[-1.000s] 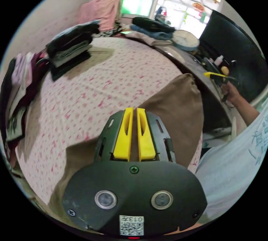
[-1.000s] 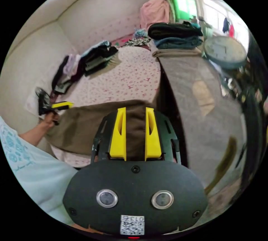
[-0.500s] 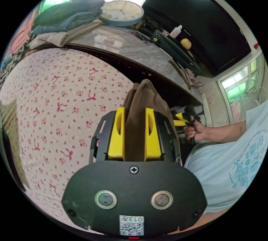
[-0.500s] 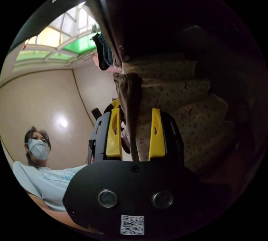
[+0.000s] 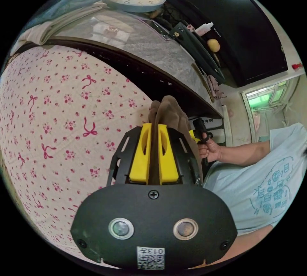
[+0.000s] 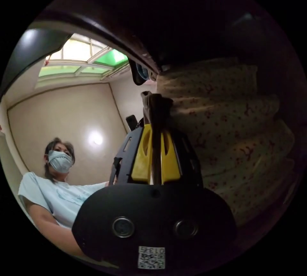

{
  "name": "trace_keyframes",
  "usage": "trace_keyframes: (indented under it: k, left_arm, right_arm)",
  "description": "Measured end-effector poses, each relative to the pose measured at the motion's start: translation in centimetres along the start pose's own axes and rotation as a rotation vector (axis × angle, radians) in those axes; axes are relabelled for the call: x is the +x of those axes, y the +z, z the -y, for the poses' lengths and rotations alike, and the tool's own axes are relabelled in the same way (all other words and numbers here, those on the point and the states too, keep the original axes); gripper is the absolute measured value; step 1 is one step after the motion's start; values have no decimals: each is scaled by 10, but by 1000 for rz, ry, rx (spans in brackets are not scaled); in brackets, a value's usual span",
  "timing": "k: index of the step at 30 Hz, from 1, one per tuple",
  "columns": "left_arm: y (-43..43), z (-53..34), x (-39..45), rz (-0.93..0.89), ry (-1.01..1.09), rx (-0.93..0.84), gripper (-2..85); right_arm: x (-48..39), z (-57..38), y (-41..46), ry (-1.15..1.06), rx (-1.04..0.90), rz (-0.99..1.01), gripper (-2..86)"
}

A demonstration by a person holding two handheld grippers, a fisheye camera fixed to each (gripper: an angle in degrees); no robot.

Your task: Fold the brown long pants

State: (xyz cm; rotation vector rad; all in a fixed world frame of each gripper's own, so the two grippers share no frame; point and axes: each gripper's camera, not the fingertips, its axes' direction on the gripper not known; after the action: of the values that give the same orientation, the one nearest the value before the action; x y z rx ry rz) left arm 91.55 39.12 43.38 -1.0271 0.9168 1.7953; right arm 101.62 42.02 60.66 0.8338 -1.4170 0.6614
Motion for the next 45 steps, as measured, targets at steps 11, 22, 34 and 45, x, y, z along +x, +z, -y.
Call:
trace_keyframes:
  k: [11,22,34,45]
  left_arm:
    - [-87,-97,57,55,184,293,13]
    - [-128,-357,93,269,-117,360,12]
    - [-86,-548,79,329,-578,422,32]
    - [-71,-642,133,120,-749,731,135]
  right_arm:
    - [-174,-98,113,-701,-513,-427,15]
    - [-197,-352,310,-1384,-1211,-600,22]
    - [-141,-558,445,-1704,-1663,-779,90]
    - [-232,-563,512,-1514,-1670,-539,118]
